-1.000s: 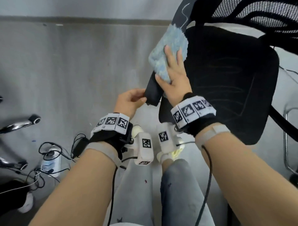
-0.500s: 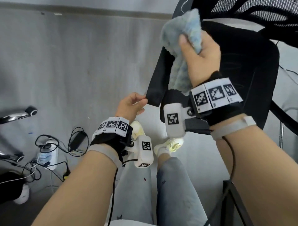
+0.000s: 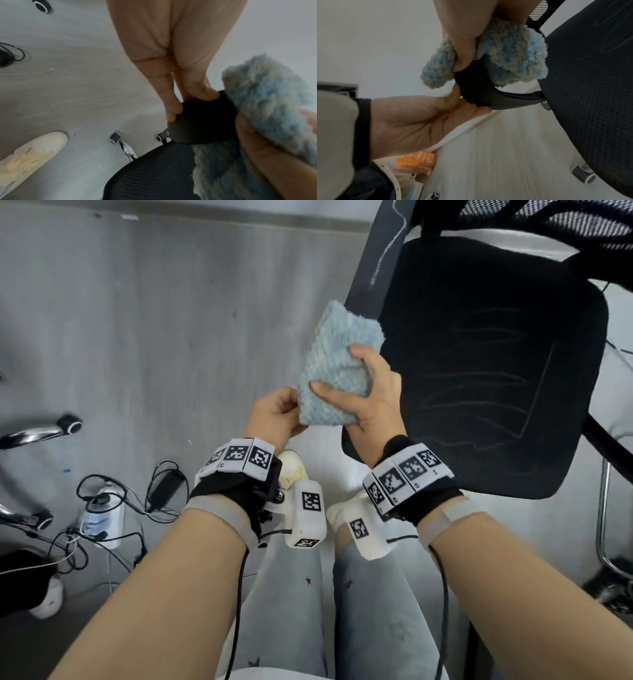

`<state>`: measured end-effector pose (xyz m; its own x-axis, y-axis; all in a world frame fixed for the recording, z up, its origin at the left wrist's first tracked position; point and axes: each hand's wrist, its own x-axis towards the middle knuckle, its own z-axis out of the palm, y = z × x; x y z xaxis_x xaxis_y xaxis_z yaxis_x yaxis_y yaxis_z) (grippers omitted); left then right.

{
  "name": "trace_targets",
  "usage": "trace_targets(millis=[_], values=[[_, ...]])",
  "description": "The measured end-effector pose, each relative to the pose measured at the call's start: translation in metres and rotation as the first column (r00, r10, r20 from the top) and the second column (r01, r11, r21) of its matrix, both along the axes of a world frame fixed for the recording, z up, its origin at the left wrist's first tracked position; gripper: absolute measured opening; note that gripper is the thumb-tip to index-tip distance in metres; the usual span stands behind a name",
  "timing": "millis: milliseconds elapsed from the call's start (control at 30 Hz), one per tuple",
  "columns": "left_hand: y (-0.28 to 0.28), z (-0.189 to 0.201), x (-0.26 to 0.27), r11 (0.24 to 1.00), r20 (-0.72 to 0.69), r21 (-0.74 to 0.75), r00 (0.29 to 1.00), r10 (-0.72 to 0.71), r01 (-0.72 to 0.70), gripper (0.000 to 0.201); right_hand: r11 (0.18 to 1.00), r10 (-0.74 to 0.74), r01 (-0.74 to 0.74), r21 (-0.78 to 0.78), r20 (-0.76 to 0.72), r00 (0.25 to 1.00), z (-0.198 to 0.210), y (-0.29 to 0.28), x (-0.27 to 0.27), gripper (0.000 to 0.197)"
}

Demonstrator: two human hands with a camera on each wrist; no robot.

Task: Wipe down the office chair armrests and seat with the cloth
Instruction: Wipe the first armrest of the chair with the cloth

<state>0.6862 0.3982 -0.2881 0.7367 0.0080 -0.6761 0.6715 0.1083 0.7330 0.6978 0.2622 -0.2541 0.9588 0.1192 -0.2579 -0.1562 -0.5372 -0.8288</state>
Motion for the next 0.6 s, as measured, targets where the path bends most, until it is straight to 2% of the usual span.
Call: trace_targets(millis=[33, 100, 133, 233, 333, 400, 433, 500, 600], values=[[0.001, -0.001, 0.0, 1.0, -0.002, 0.012, 1.0, -0.009, 0.009, 0.025, 0.998, -0.027, 0.029, 0.054, -0.032, 0.999, -0.003, -0.002, -0.001, 0.063], [0.002, -0.003, -0.003, 1.0, -0.007, -0.006, 1.0, -0.002, 0.002, 0.026, 0.997, -0.022, 0.022, 0.07, 0.001, 1.0, -0.003, -0.006, 0.007, 0.056], [0.002, -0.003, -0.004, 1.0, -0.006, -0.029, 1.0, 0.012, -0.012, 0.026, 0.998, -0.009, 0.006, 0.06, 0.037, 0.999, -0.001, -0.009, 0.015, 0.053], [0.001, -0.004, -0.007, 0.996, 0.001, -0.065, 0.998, 0.061, -0.06, 0.029, 0.995, -0.085, 0.094, -0.028, 0.222, 0.971, 0.007, -0.013, 0.044, 0.049], [-0.001, -0.003, -0.006, 0.997, 0.018, -0.026, 0.997, 0.07, -0.07, 0.03, 0.977, 0.038, 0.023, -0.21, 0.282, 0.959, 0.003, -0.017, 0.036, 0.048], [-0.001, -0.002, -0.004, 0.998, 0.03, 0.005, 0.998, 0.055, -0.056, 0.03, 0.948, 0.2, -0.118, -0.297, 0.263, 0.944, -0.007, -0.016, 0.014, 0.045], [0.0, -0.002, -0.004, 0.999, 0.033, 0.001, 0.998, 0.044, -0.044, 0.03, 0.932, 0.292, -0.225, -0.285, 0.221, 0.93, -0.008, -0.018, 0.001, 0.042], [0.002, -0.001, -0.004, 1.0, 0.025, -0.019, 1.0, 0.01, -0.01, 0.029, 0.894, 0.396, -0.328, -0.305, 0.195, 0.897, -0.014, -0.024, -0.016, 0.034], [0.002, 0.001, -0.006, 0.998, -0.02, -0.069, 1.0, 0.004, -0.006, 0.033, 0.901, 0.396, -0.323, -0.291, 0.246, 0.884, -0.011, -0.029, -0.008, 0.032]])
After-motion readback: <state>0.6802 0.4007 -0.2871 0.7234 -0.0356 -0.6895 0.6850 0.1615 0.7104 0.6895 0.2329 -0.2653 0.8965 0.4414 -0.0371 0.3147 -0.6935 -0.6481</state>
